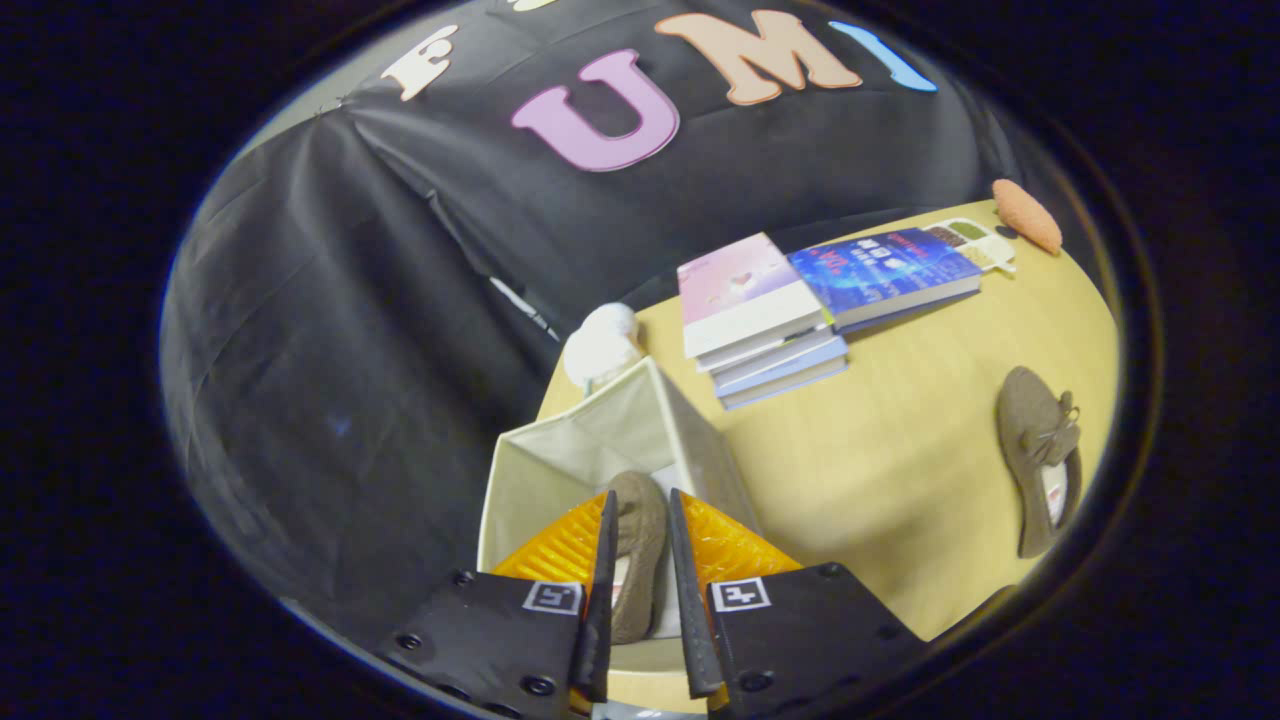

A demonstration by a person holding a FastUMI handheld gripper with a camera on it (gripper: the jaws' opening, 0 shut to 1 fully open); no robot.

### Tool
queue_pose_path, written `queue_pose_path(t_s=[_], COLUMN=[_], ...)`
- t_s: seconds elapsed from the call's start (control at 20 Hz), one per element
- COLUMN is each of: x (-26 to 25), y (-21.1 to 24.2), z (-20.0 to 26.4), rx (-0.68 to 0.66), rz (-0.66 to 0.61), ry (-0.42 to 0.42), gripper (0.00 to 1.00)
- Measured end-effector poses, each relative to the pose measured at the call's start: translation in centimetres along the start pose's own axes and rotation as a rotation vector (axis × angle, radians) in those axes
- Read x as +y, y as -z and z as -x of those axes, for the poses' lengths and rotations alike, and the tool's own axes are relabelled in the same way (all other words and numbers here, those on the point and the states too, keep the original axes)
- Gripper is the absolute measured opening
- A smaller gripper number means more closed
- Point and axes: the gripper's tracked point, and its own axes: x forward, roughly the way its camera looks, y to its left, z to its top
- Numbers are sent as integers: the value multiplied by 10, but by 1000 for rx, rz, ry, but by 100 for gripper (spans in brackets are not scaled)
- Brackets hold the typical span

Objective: Open the storage box then place both shoes into the box .Put the left shoe in first, then the right shoe, with the right side of both shoes facing outward in a uniform manner.

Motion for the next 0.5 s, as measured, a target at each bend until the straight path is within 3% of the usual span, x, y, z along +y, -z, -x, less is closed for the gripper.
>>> queue_pose_path(t_s=[0.25,0.5], x=[-66,-150], y=[-45,-62], z=[22,47], rx=[-73,-106], rz=[-12,-37], ry=[71,175], gripper=[33,33])
